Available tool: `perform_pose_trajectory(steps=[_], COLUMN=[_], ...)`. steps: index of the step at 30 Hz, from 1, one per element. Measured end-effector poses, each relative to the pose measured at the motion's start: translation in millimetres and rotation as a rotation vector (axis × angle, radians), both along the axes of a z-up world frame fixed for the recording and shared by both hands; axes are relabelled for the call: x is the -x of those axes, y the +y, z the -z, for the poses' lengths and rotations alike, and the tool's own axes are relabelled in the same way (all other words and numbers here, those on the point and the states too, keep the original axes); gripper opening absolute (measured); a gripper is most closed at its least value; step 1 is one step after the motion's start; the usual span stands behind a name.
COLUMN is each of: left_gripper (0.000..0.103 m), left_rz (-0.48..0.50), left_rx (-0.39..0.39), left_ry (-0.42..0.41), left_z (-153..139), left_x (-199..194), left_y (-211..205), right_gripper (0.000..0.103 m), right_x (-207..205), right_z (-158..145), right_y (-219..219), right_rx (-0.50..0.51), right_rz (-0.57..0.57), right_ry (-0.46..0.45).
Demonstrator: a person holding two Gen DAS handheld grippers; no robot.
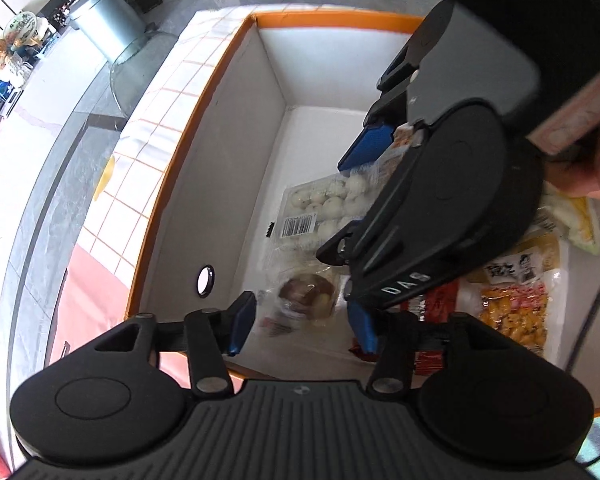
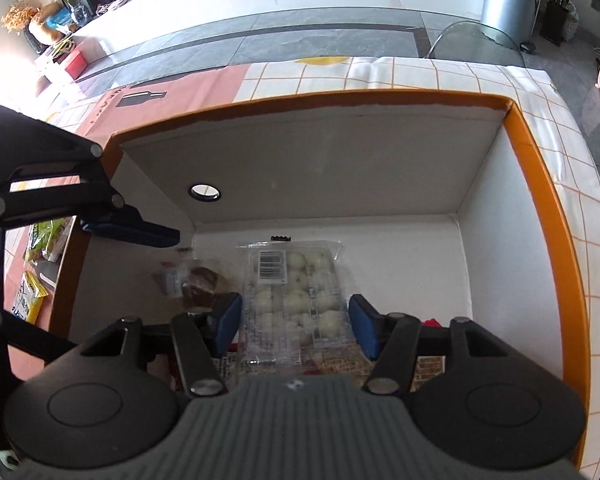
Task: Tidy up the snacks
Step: 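Open both grippers to drop the pastry bag and egg tray into the box, then withdraw both grippers from the box back over the table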
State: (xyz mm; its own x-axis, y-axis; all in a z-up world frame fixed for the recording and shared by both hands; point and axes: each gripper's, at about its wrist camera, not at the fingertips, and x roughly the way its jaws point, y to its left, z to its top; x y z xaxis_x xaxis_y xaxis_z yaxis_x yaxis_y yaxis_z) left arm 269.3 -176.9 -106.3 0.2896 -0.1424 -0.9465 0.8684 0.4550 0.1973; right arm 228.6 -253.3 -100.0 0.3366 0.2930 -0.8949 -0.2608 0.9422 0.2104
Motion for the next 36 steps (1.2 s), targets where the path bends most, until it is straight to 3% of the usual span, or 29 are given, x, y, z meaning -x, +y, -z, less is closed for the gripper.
perform_pose_trajectory(steps=[8, 15, 22, 26, 30, 36], left_gripper=[0.066, 0.067, 0.067, 0.067, 0.067, 0.075], left_rz=[-0.036, -0.145, -0.436, -0.569, -0.662, -0.785], left_rx=[0.059, 0.260, 0.305, 0.379, 0.423, 0.485], left_ry=[-0.032, -0.095, -0.292, -0.319, -0.343, -0.311], left_z=[-34, -78, -96, -95, -92, -81], left_x=[30, 74, 136, 165, 184, 196], left_y=[13, 48, 97, 127, 155, 205], right_gripper=[0.059, 0.059, 0.059, 0.059, 0.059, 0.059], right_x=[16, 54, 117, 159, 195, 231], right_z=[-26, -60, -93, -104, -111, -101], right_y=[-3, 2, 2, 20, 51, 89], right_rx=[-0.007, 0.034, -0.072, -0.145, -0.155, -0.166], right_rz=[0.042, 0.073, 0.188, 0.209, 0.197, 0.197], right_ry=[-0.023, -0.095, -0.193, -0.256, -0.350, -0.424])
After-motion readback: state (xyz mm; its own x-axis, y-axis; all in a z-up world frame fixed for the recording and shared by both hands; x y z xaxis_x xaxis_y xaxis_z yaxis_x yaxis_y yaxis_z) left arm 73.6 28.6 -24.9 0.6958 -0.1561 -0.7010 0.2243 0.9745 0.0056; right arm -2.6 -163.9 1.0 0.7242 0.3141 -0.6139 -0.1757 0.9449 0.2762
